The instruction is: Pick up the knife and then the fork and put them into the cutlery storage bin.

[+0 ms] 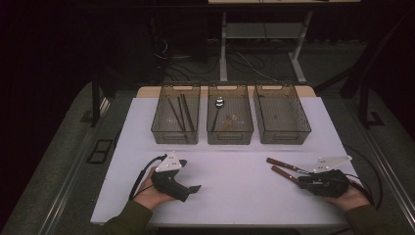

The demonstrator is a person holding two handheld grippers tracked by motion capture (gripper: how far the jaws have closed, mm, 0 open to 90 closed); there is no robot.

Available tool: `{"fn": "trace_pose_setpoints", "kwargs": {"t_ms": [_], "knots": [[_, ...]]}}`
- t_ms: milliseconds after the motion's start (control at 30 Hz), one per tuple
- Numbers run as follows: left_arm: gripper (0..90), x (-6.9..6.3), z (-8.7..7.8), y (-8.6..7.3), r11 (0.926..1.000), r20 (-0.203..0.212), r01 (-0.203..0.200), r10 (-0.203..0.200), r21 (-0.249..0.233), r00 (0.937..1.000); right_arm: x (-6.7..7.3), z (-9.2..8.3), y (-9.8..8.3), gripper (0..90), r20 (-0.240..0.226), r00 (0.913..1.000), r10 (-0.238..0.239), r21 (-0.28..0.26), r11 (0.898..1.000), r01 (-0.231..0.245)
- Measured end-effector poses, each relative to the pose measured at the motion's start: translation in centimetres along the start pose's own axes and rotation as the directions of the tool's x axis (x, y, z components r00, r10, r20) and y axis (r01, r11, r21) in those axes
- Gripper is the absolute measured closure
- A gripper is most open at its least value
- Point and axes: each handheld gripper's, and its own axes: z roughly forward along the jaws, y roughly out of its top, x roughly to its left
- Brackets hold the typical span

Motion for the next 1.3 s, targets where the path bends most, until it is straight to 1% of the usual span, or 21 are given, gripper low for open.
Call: {"fn": "trace_pose_setpoints", "kwargs": {"t_ms": [100, 200, 233, 367, 567, 700, 800, 833, 867, 933, 1033, 1100, 1167, 1267, 1300], "knots": [[0.0, 0.0, 0.0, 0.0, 1.0000, 0.001, -0.003, 0.003, -0.001, 1.0000, -0.1, 0.0, 0.0, 76.6, -0.004, 1.0000, 0.006, -0.003, 1.000, -0.006], [0.0, 0.0, 0.0, 0.0, 1.0000, 0.001, -0.002, 0.002, -0.004, 1.0000, 0.0, 0.0, 0.1, 76.8, 0.002, 1.0000, 0.002, 0.000, 1.000, -0.002], [0.0, 0.0, -0.1, 0.0, 1.0000, 0.001, -0.002, 0.002, -0.005, 1.0000, 0.0, -0.1, 0.1, 76.8, -0.002, 1.0000, 0.004, 0.003, 1.000, -0.004], [0.0, 0.0, -0.1, 0.0, 1.0000, 0.002, -0.002, 0.002, -0.004, 1.0000, 0.0, -0.4, 0.4, 76.8, -0.030, 0.9994, 0.017, -0.017, 1.000, -0.017], [0.0, 0.0, 0.0, 0.0, 1.0000, 0.003, -0.001, 0.001, -0.002, 1.0000, -0.1, -0.8, 0.9, 76.8, -0.031, 0.9992, 0.027, -0.028, 0.999, -0.028], [0.0, -0.1, -0.1, 0.0, 1.0000, 0.013, -0.007, 0.007, 0.003, 0.9999, -0.5, -1.4, 1.6, 76.8, -0.030, 0.9991, 0.031, -0.041, 0.999, -0.032], [0.0, -0.1, -0.3, 0.1, 1.0000, 0.018, -0.008, 0.008, -0.006, 0.9998, -0.8, -1.8, 2.2, 76.8, -0.031, 0.9988, 0.039, -0.053, 0.998, -0.040], [0.0, -0.2, -0.4, 0.1, 1.0000, 0.020, -0.004, 0.004, -0.008, 0.9998, -0.9, -1.9, 2.4, 76.8, -0.024, 0.9989, 0.040, -0.059, 0.997, -0.041], [0.0, -0.2, -0.5, 0.0, 1.0000, 0.022, -0.003, 0.004, -0.007, 0.9998, -1.0, -2.0, 2.5, 76.8, -0.025, 0.9985, 0.049, -0.064, 0.997, -0.050], [0.0, -0.1, -0.7, -0.2, 0.9999, 0.022, -0.011, 0.012, -0.007, 0.9997, -1.3, -2.3, 2.9, 76.8, -0.021, 0.9988, 0.045, -0.070, 0.996, -0.046], [0.0, 0.0, -0.9, -0.4, 0.9998, 0.014, -0.003, 0.003, -0.019, 0.9999, -1.7, -2.5, 3.5, 76.7, -0.012, 0.9983, 0.056, -0.086, 0.995, -0.057], [0.0, 0.0, -0.9, -0.5, 0.9996, 0.022, 0.007, -0.006, -0.026, 0.9997, -1.9, -2.7, 3.9, 76.8, -0.012, 0.9981, 0.060, -0.095, 0.994, -0.061], [0.0, -0.1, -0.8, -0.6, 0.9999, 0.021, -0.001, 0.002, -0.012, 0.9998, -2.2, -3.0, 4.4, 76.8, -0.005, 0.9977, 0.068, -0.106, 0.992, -0.068], [0.0, 0.0, -0.7, -0.7, 0.9999, 0.020, 0.008, -0.008, -0.008, 0.9998, -2.6, -3.2, 5.2, 76.8, 0.005, 0.9976, 0.068, -0.123, 0.990, -0.067], [0.0, 0.1, -0.7, -0.7, 1.0000, 0.018, 0.008, -0.008, -0.004, 0.9998, -2.7, -3.3, 5.4, 76.8, 0.006, 0.9970, 0.077, -0.130, 0.989, -0.075]]}}
